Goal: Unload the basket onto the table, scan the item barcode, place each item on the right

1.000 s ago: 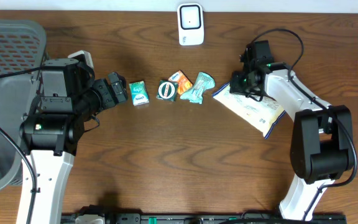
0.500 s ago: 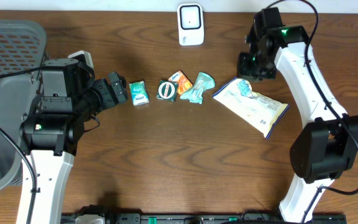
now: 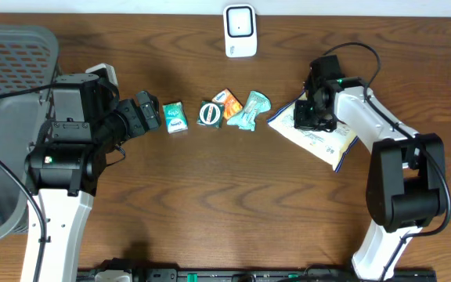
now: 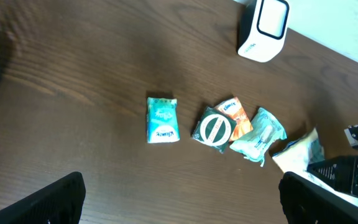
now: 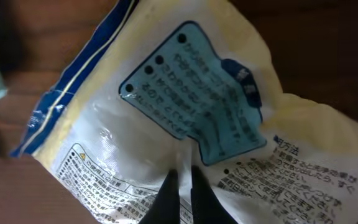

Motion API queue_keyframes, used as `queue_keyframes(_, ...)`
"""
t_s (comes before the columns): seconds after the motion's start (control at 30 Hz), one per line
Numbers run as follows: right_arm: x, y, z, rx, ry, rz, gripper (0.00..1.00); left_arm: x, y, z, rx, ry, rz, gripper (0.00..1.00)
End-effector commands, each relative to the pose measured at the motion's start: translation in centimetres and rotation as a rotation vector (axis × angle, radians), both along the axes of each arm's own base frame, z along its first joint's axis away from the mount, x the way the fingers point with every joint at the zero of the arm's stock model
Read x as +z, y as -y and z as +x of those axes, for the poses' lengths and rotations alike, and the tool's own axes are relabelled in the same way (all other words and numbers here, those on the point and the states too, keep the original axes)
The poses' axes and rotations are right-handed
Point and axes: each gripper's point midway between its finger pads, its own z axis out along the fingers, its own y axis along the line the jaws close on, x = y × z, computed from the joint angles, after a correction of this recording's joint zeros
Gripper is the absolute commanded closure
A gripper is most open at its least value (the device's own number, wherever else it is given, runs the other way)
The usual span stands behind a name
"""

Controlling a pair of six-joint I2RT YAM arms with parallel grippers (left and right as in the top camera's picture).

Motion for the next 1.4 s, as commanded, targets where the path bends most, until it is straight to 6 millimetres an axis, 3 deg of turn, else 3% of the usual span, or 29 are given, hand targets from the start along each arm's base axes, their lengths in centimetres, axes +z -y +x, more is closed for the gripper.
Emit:
queue_keyframes(0.0, -0.9, -3.5, -1.7, 0.077, -0.051, 0.129, 0.98, 0.6, -0.2, 0.2, -0.004, 0.019, 0.016, 0.02)
queue_keyframes(0.17, 1.0, -5.7, 0.2, 0.154, 0.036, 0.151, 0.96, 0.6, -0.2, 0.2, -0.004, 0.019, 0.016, 0.02)
queue_keyframes(0.3, 4.8, -6.7, 2.9, 0.197, 0.123, 0.154, 0.94, 0.6, -0.2, 0.2, -0.005, 0.019, 0.016, 0.02)
queue_keyframes(0.43, 8.5, -5.4, 3.9, 0.174, 0.132, 0.071, 0.96, 0.6, -0.2, 0.2, -0.004, 0.019, 0.016, 0.02)
queue_keyframes(0.53, 9.9, -3.3, 2.8, 0.149, 0.071, -0.029, 0.97, 0.6, -0.2, 0.2, -0.004, 0.019, 0.016, 0.02)
queue_keyframes(0.67, 9.2, 0.2, -0.2, 0.129, -0.055, -0.206, 0.98, 0.6, -0.2, 0.2, -0.004, 0.019, 0.016, 0.02)
queue_keyframes(0.8, 7.1, 2.1, -1.4, 0.103, -0.106, -0.298, 0.90, 0.6, -0.2, 0.2, -0.004, 0.019, 0.016, 0.02)
queue_keyframes(0.9, 4.5, 3.0, -2.0, 0.087, -0.125, -0.305, 0.85, 0.6, -0.2, 0.2, -0.004, 0.019, 0.016, 0.02)
queue_keyframes(1.0, 1.2, 5.2, -3.0, 0.013, -0.154, -0.302, 0.88, 0.6, -0.2, 0.2, -0.004, 0.019, 0.016, 0.02)
queue_keyframes(1.13, -1.3, 7.1, -2.9, -0.046, -0.125, -0.284, 0.88, 0.6, -0.2, 0.2, -0.004, 0.019, 0.016, 0.02)
queue_keyframes(1.27, -0.2, 8.5, -1.7, -0.094, -0.101, -0.267, 0.86, 0.6, -0.2, 0.2, -0.004, 0.019, 0.016, 0.02)
queue_keyframes(1.37, 2.7, 7.9, -0.4, -0.106, -0.097, -0.188, 0.85, 0.6, -0.2, 0.2, -0.004, 0.019, 0.016, 0.02)
